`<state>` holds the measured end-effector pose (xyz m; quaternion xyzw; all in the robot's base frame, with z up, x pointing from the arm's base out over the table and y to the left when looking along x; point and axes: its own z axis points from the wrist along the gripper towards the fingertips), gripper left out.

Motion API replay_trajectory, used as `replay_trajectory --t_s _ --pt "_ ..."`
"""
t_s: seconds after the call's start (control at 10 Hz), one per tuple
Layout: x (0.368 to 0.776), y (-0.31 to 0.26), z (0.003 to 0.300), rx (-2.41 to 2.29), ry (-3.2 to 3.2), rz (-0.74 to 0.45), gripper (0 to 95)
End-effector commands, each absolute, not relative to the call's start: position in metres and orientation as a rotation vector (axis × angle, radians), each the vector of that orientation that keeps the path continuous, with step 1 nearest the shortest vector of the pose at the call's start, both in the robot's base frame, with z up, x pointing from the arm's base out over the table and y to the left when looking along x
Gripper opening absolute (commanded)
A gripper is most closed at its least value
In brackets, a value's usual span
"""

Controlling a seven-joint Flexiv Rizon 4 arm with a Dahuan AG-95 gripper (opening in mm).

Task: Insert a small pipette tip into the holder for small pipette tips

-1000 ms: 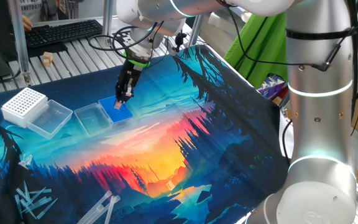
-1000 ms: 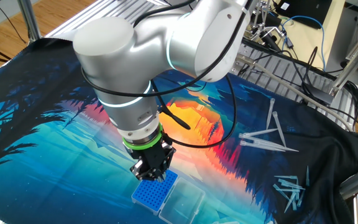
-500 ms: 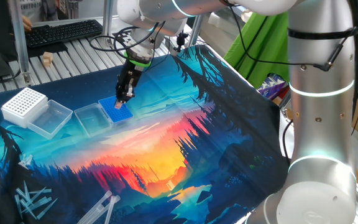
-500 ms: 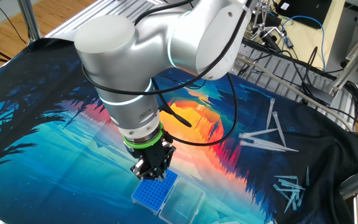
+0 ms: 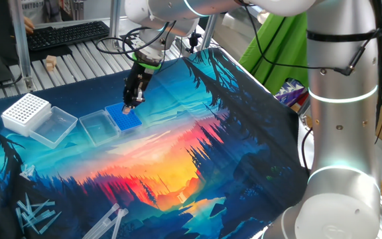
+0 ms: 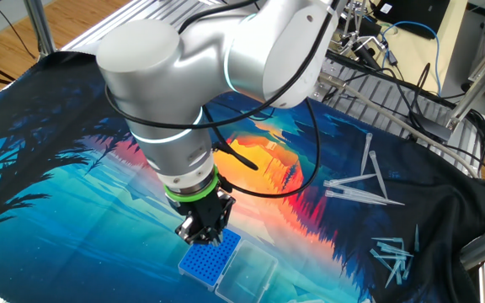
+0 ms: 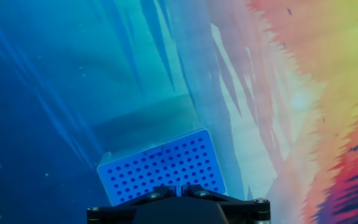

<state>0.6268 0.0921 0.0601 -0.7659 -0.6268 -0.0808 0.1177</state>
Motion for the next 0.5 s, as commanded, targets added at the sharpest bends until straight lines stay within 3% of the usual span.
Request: replay_trajectory --t_s 0.1,0.5 --pt "0.6256 0.0923 0.0607 -2.226 -1.868 -0.26 0.0" --pt "0.6248 0.0931 0.0602 -2.249 -1.871 -0.332 0.0"
